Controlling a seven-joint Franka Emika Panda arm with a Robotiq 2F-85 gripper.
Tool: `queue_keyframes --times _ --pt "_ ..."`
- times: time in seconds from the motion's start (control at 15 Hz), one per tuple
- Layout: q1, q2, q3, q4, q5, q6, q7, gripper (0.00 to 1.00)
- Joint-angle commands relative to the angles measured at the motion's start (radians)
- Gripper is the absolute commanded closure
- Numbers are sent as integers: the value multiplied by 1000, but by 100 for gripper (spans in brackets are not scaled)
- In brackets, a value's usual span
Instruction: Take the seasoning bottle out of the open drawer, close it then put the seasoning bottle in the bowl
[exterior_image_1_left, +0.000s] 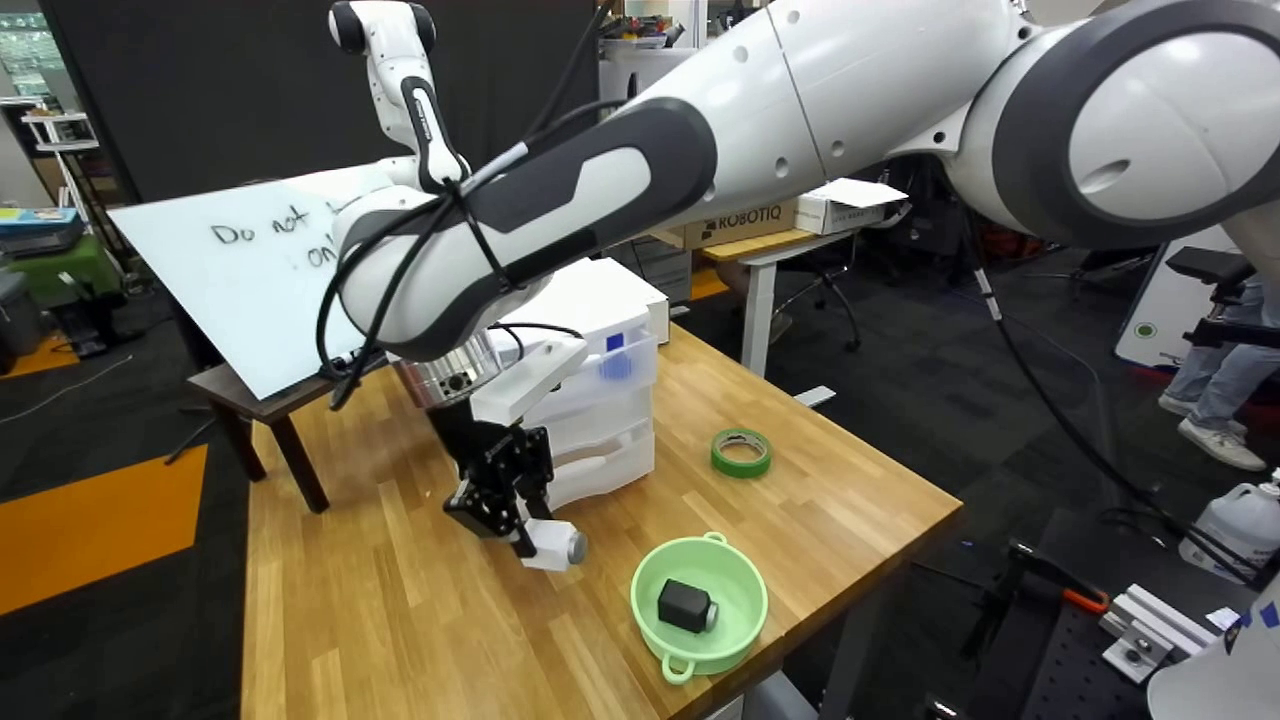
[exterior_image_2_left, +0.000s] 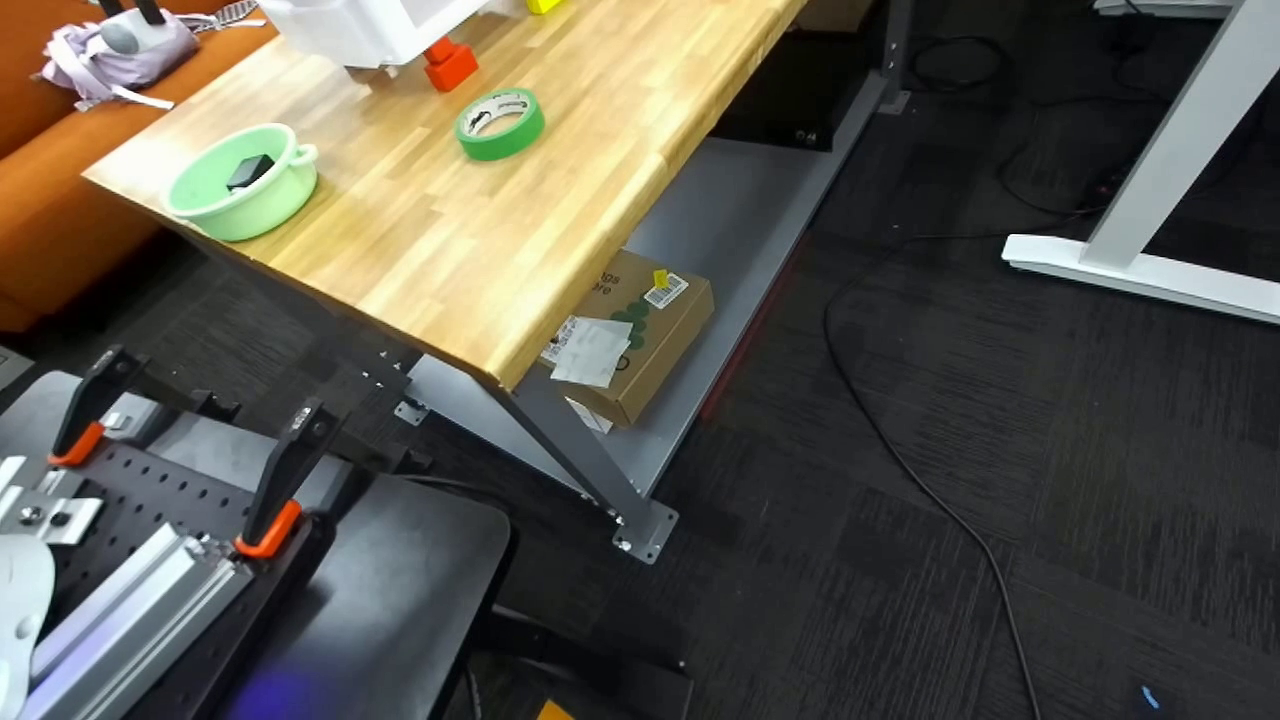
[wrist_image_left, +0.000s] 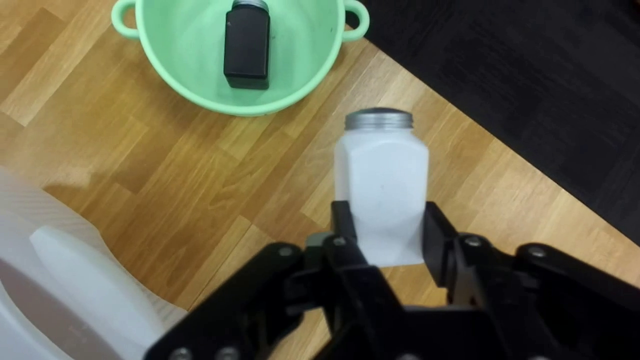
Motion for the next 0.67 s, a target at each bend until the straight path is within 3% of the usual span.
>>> queue_keyframes --times 0.0,0.6 --pt "3 18 -10 28 -18 -36 -3 88" --pt "3 69 2 74 -20 -109 -57 88"
